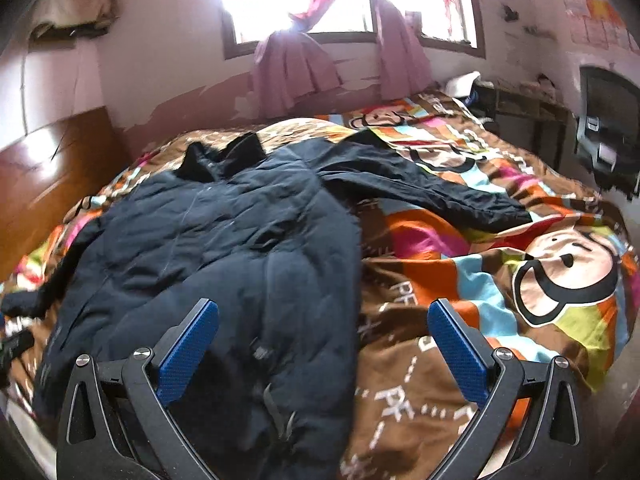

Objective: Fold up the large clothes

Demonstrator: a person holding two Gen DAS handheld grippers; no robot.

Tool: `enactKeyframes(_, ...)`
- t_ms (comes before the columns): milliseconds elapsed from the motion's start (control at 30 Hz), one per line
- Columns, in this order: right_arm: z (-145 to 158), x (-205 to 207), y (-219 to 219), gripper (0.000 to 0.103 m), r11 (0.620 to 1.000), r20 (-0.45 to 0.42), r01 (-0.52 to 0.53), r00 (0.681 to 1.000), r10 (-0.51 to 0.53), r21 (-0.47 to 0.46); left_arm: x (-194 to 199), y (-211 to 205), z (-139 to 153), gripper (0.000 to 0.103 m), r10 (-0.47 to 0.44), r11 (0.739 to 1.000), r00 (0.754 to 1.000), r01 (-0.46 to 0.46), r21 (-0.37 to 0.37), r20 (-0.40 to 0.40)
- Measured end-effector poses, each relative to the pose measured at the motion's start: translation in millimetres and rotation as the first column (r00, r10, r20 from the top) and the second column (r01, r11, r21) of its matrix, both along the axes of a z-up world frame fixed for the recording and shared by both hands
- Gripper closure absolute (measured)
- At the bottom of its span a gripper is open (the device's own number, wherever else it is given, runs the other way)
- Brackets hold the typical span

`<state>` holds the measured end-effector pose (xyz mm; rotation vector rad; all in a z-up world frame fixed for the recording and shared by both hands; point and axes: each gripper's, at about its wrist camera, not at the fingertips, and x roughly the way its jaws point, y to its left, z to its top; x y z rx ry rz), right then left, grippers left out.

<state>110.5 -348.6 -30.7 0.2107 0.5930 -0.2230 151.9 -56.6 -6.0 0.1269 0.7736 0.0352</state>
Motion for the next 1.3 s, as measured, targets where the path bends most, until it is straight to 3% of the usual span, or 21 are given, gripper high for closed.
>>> enactKeyframes(200,-7.8,50.8,-71.3,0.001,0.987,0.013,0.135,0.99,-0.137,0.092,41.0,-22.5,12.8,0.0,-0.01,1.0,1.0,0.009,0.018,0.007)
enactKeyframes(400,-22.4,106.6,-133.3,0.001,0.946,-0.018,0.308,0.951,-0.308,0.097,77.8,-47.3,19.6,0.0,-0.027,0.999,0.999,0.026,0.033,0.023)
enactKeyframes(567,-30.5,144.6,-181.2,0.001,0.913,-0.048,0.392,0.92,-0.389,0.113,110.9,-69.6,16.6,0.0,-0.055,0.998,0.998,0.055,0.041,-0.001)
enactKeyframes(700,-43.4,157.1,-208.5,0.001,0.92,-0.038,0.378,0.926,-0.376,0.098,141.5,-90.1,12.9,0.0,-0.087,0.994,0.996,0.087,0.064,-0.005)
enactKeyframes(900,-66.3,152.4,-254.3,0.001,0.891,-0.059,0.4,0.916,-0.397,0.215,197.9,-129.5,3.8,0.0,-0.165,0.986,0.986,0.166,0.023,-0.022)
enactKeyframes(1033,-78.2,151.3,-281.3,0.001,0.879,-0.071,0.411,0.911,-0.407,0.24,230.5,-162.6,2.1,0.0,-0.246,0.969,0.969,0.246,0.005,0.022)
enactKeyframes(1200,-99.4,155.6,-308.1,0.001,0.852,-0.094,0.417,0.907,-0.409,0.315,281.5,-199.7,-5.9,0.0,-0.283,0.955,0.959,0.283,-0.091,0.014)
enactKeyframes(1300,-115.7,162.3,-325.3,0.001,0.801,-0.083,0.382,0.917,-0.39,0.461,313.7,-215.5,-17.7,0.0,-0.244,0.959,0.97,0.24,-0.151,-0.011)
